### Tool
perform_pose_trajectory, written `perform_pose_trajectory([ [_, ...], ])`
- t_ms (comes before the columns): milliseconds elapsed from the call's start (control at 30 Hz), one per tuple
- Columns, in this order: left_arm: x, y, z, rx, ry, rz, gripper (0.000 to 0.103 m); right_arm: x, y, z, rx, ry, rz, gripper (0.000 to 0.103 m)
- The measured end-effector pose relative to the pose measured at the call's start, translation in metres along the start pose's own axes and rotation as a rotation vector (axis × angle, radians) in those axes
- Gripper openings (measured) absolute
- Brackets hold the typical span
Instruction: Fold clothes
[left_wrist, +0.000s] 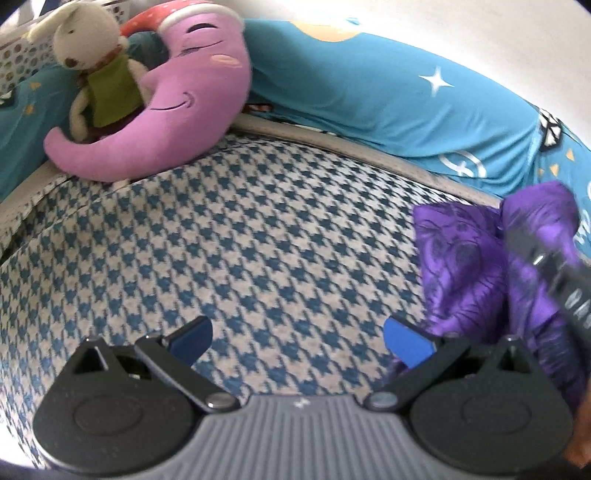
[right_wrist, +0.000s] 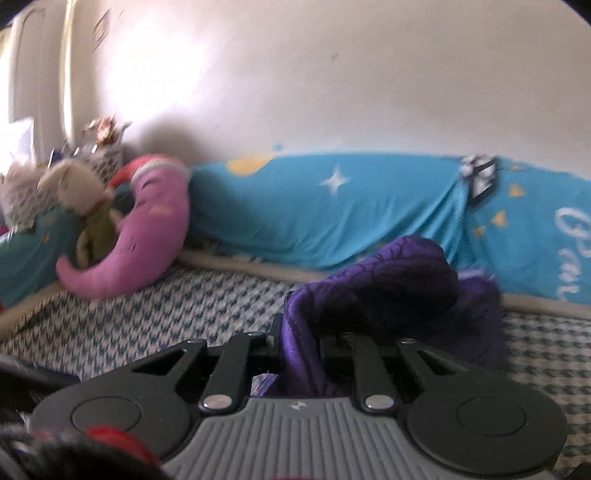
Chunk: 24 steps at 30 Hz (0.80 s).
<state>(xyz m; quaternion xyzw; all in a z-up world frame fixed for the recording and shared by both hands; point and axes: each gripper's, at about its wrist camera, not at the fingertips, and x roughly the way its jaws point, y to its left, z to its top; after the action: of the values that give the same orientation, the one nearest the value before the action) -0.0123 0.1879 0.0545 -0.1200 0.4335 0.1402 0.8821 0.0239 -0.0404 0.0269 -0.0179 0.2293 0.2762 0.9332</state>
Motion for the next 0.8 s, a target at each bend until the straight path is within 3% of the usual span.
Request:
perform_pose_trajectory([
  [133, 0.002, 0.009, 0.003, -0.019, 0.005, 0.013, 0.103, 0.018, 0.002, -0.014, -0.002, 0.061, 0.063, 0.034],
  [300, 0.000, 0.013, 0.006, -0.033, 0.001, 0.018, 0.103, 0.017, 0.005, -0.019, -0.021, 0.053, 0.099, 0.050],
  [567, -0.006, 0.013, 0.014, -0.063, -0.019, -0.021, 0.103, -0.009, 0.000, -0.010, -0.030, 0.005, 0.100, 0.058],
  [800, -0.017, -0.001, 0.024, -0.054, -0.088, -0.145, 0.103, -0.034, -0.016, -0.011, -0.026, 0.049, 0.086, 0.064],
])
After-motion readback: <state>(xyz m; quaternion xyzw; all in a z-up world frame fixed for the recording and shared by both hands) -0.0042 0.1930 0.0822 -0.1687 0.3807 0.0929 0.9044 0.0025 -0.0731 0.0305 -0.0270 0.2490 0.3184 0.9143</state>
